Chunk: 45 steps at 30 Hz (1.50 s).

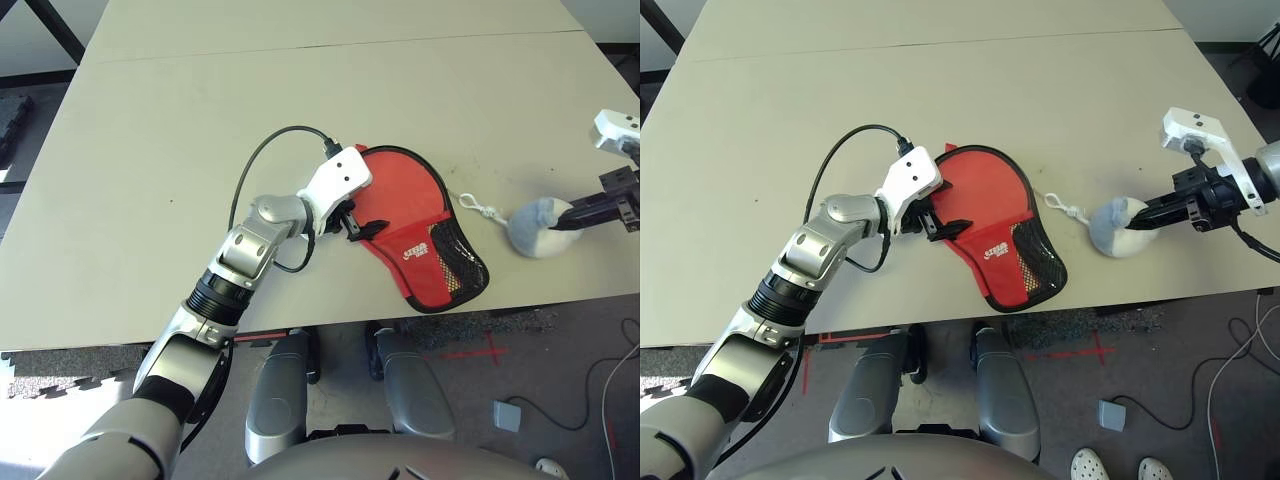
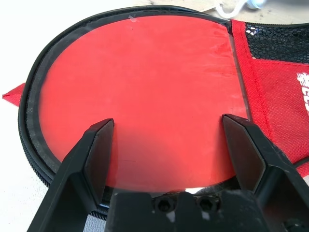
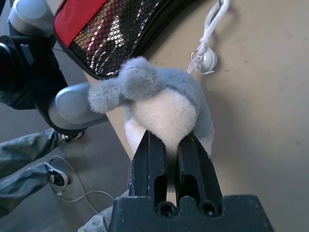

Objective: Store the ping-pong paddle in its case and zip it.

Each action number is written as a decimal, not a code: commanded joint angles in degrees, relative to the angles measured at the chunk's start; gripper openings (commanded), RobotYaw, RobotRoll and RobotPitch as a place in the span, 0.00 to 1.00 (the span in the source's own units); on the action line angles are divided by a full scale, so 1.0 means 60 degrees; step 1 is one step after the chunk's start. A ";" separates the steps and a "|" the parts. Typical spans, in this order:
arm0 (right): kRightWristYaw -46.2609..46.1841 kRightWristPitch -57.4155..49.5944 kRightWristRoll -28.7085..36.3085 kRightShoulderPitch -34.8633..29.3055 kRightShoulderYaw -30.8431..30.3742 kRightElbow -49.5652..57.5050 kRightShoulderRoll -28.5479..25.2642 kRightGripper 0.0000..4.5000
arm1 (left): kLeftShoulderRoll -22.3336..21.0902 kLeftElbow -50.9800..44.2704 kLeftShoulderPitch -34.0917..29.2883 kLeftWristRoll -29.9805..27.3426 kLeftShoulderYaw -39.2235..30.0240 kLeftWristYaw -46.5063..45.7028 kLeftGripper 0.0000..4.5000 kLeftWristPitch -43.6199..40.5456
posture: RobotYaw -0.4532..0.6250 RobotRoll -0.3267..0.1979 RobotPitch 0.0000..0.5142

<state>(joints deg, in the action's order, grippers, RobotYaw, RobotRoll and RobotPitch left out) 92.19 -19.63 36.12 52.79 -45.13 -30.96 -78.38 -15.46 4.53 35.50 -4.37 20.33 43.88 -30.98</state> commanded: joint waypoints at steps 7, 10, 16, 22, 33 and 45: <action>0.0052 -0.0224 0.1389 -0.0466 -0.0770 0.1505 -0.1037 0.00 | 0.0064 0.1151 -0.0452 0.0445 0.0554 -0.0109 1.00 -0.0146 | 0.34 0.62 0.52; 0.0052 -0.0124 0.1412 -0.0529 -0.0891 0.1684 -0.1159 0.00 | 0.0057 0.1325 -0.0465 0.0485 0.0553 -0.0144 1.00 -0.0017 | 0.34 0.62 0.51; 0.0052 0.0141 0.0774 -0.0451 -0.0744 0.1169 -0.0763 0.00 | 0.0104 0.1501 -0.0411 0.0501 0.0493 -0.0200 1.00 0.0132 | 0.34 0.62 0.49; 0.0052 -0.0190 -0.0050 0.0030 -0.0515 0.0011 -0.0176 0.39 | 0.0026 0.0550 -0.0404 -0.0120 0.0042 0.0179 1.00 -0.0051 | 0.34 0.62 0.47; 0.0052 -0.0969 0.1149 0.0138 -0.0040 -0.0593 -0.0441 0.99 | -0.0854 -0.1528 -0.0271 -0.2049 -0.2120 0.0726 1.00 -0.1251 | 0.36 0.62 0.42; -0.3934 0.2014 0.0080 0.0444 0.5884 -0.5988 0.3742 0.99 | -0.0478 0.0448 -0.0172 -0.2254 -0.6255 -0.3128 1.00 0.1124 | 0.39 0.62 0.37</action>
<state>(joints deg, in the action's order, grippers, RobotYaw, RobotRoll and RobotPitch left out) 75.13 -11.74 38.48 56.06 -14.03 -64.05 -56.96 -18.47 4.67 35.46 -18.78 -13.79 29.13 -28.13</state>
